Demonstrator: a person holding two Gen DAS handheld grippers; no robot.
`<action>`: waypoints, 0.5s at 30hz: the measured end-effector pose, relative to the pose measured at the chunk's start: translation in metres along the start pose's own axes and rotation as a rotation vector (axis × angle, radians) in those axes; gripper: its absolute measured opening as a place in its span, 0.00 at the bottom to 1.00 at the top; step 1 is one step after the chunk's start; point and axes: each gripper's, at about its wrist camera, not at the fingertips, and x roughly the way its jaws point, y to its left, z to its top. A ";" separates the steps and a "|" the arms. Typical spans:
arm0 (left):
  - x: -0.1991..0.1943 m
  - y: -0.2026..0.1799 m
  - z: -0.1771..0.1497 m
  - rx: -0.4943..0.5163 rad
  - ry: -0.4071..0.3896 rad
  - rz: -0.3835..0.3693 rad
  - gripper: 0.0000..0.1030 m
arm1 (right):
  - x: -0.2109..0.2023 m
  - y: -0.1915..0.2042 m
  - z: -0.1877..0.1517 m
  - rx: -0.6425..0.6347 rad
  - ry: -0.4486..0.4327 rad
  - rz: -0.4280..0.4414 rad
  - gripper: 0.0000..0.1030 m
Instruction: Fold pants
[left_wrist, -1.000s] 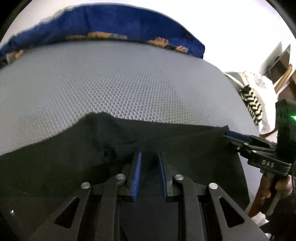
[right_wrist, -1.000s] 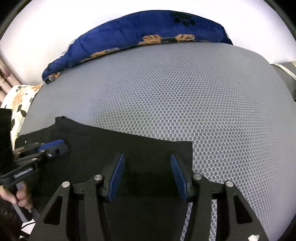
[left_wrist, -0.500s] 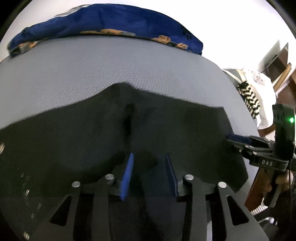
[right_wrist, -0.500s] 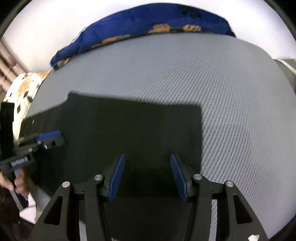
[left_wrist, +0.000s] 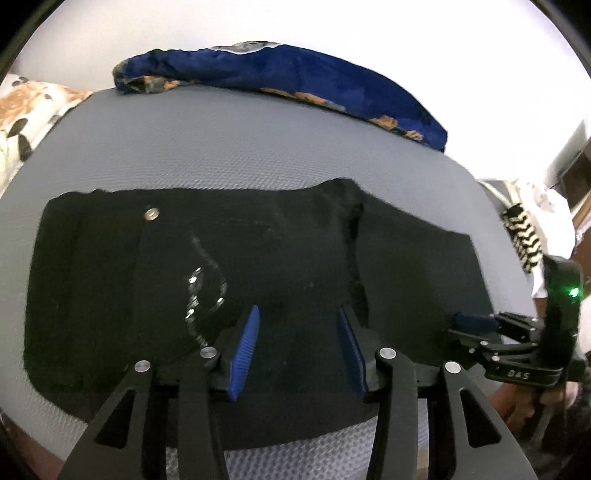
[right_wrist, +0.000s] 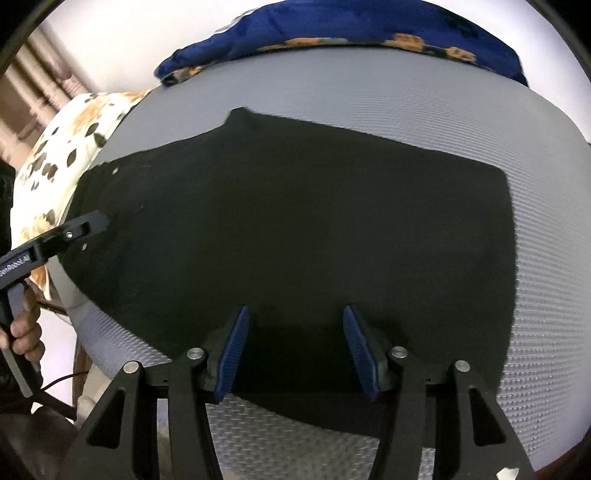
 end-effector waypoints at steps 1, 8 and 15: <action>0.001 0.000 -0.001 -0.002 0.001 0.000 0.44 | 0.001 0.004 0.000 -0.008 0.002 -0.007 0.50; -0.005 0.003 -0.008 -0.002 -0.017 0.025 0.44 | 0.000 0.014 0.002 -0.024 0.014 -0.030 0.50; -0.026 0.019 -0.009 -0.058 -0.049 0.044 0.44 | 0.002 0.030 0.002 -0.058 0.027 -0.022 0.50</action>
